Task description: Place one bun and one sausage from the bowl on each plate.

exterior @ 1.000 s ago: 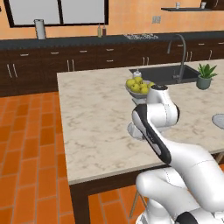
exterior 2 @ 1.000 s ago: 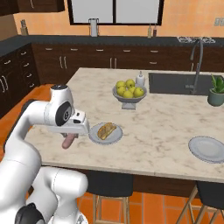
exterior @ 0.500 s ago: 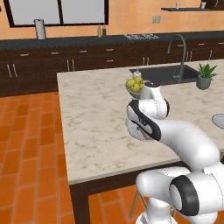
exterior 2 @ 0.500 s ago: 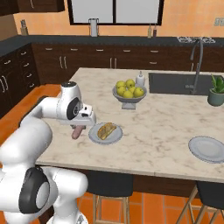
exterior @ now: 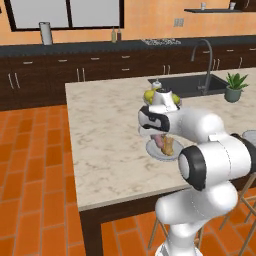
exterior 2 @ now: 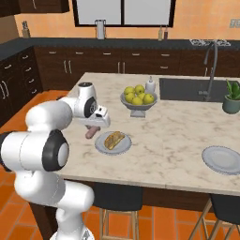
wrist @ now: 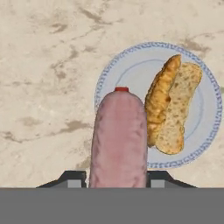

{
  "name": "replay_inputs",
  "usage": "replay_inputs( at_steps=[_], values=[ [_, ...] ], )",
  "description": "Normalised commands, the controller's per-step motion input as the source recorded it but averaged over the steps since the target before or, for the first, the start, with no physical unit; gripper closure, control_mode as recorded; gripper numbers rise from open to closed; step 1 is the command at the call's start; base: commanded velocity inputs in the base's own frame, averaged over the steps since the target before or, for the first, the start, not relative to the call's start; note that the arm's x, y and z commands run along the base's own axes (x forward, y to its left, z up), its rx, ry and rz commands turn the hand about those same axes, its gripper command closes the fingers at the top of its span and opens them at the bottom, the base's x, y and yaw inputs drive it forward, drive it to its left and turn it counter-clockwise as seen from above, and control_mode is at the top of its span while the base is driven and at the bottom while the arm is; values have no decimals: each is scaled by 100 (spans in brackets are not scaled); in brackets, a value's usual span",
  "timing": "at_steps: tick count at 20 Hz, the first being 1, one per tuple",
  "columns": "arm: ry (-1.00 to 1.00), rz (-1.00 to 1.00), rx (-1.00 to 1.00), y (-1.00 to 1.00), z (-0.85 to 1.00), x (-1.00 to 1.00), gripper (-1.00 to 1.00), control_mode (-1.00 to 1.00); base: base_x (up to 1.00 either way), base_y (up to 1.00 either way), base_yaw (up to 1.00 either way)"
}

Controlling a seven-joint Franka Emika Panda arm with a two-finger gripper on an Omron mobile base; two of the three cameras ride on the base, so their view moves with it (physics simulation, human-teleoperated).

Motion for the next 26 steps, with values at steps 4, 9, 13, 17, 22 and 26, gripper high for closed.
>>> replay_inputs(
  at_steps=[4,9,13,17,22,26],
  values=[
    [5,-27,0,-26,-42,59,100,-100,0,0,0],
    [11,-8,0,-6,-49,65,100,-100,0,0,0],
    [6,-4,-1,0,-44,10,100,-100,0,0,0],
    [0,0,0,-16,-23,0,100,-100,0,0,0],
    [0,0,0,-20,-18,-2,100,-100,0,0,0],
    [0,0,0,-12,-16,-11,100,-100,0,0,0]
  ],
)
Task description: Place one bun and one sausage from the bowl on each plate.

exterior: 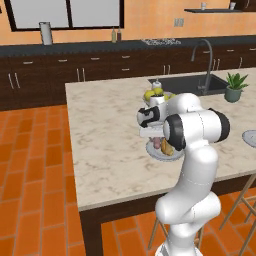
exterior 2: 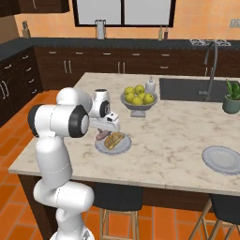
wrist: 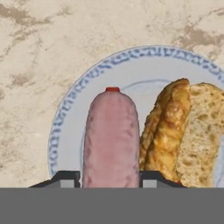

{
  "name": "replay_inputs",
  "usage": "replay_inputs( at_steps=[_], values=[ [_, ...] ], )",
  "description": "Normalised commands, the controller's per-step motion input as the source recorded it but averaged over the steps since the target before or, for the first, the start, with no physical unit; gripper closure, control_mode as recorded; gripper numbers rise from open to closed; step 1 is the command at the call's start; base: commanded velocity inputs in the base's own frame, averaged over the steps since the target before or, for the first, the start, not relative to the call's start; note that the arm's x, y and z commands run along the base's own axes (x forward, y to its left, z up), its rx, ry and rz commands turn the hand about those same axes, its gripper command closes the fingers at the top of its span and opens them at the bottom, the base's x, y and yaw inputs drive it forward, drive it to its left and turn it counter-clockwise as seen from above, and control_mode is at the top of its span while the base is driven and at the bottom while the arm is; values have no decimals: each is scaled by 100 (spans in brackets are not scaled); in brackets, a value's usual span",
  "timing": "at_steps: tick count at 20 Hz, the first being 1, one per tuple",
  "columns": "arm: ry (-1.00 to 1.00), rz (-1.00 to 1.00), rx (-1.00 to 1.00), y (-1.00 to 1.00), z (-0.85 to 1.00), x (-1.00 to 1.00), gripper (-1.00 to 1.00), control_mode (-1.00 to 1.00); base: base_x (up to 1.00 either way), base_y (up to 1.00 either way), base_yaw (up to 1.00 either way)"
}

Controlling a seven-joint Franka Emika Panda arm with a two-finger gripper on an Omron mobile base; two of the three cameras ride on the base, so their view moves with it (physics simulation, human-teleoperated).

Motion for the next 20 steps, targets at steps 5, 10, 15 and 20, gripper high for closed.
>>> replay_inputs(
  at_steps=[5,10,15,20],
  values=[
    [0,0,0,-20,-2,-11,100,-100,0,0,0],
    [3,0,0,-2,-3,0,100,-100,0,0,0],
    [1,0,0,0,-1,0,-100,-100,0,0,0],
    [0,0,0,0,0,0,-100,-100,0,0,0]
  ],
)
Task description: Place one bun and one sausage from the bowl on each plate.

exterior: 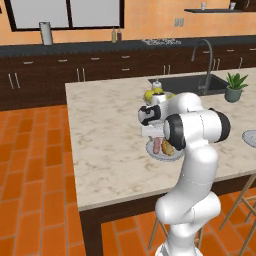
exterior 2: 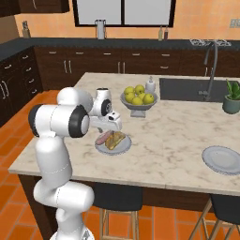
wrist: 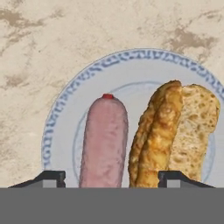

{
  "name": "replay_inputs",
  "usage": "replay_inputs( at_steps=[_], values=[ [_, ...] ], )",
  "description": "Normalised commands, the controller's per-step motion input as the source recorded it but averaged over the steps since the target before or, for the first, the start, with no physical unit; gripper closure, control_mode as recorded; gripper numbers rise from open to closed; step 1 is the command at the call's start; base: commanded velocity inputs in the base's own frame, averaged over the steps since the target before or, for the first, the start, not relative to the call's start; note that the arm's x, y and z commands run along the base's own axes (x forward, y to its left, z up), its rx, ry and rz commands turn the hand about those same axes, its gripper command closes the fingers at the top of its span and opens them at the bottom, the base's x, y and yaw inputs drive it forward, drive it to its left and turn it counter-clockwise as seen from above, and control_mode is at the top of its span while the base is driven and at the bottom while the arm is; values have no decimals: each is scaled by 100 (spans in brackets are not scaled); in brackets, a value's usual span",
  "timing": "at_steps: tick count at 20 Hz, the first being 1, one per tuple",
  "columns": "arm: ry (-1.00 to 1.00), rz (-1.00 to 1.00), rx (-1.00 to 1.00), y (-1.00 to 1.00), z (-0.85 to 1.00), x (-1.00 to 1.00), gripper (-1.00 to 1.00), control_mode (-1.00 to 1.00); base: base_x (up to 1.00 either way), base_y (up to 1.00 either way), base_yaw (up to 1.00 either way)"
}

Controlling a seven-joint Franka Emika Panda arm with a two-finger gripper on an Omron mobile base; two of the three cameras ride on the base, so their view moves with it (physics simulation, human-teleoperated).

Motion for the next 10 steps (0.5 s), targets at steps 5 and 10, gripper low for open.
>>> replay_inputs(
  at_steps=[5,10],
  values=[
    [0,0,0,0,1,-2,-100,-100,0,0,0],
    [-12,0,-2,0,59,-60,-100,-100,0,0,0]
  ],
)
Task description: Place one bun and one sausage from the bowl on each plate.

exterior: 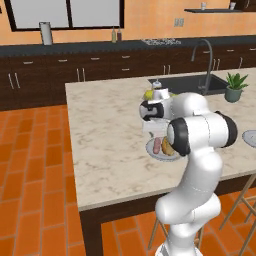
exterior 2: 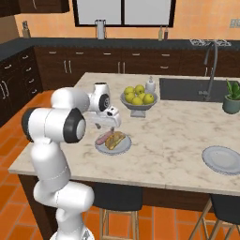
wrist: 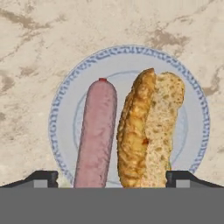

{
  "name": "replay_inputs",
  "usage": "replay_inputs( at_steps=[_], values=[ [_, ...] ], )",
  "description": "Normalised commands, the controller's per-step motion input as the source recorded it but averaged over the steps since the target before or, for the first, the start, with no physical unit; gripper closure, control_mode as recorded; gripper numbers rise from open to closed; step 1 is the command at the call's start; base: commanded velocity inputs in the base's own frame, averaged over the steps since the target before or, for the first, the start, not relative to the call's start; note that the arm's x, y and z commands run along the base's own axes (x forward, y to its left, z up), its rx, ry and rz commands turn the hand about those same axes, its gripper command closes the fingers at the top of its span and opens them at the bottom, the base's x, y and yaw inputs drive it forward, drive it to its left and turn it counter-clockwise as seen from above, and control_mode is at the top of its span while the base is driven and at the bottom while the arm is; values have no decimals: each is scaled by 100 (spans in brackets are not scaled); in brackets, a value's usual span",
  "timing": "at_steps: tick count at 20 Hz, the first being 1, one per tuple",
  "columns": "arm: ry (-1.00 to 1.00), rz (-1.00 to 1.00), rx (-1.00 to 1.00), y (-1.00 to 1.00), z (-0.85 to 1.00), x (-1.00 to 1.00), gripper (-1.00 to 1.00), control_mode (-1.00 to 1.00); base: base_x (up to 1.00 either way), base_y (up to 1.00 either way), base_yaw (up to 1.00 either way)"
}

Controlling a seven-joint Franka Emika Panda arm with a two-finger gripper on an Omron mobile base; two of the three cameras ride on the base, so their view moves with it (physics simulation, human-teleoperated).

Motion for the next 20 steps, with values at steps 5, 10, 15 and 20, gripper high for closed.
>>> replay_inputs(
  at_steps=[5,10,15,20],
  values=[
    [-32,1,0,2,72,-100,-100,-100,0,0,0],
    [-25,1,0,5,89,-100,-100,-100,0,0,0],
    [-14,0,0,15,96,-100,-100,-100,0,0,0],
    [-22,17,0,26,39,-100,-100,-100,0,0,0]
  ],
)
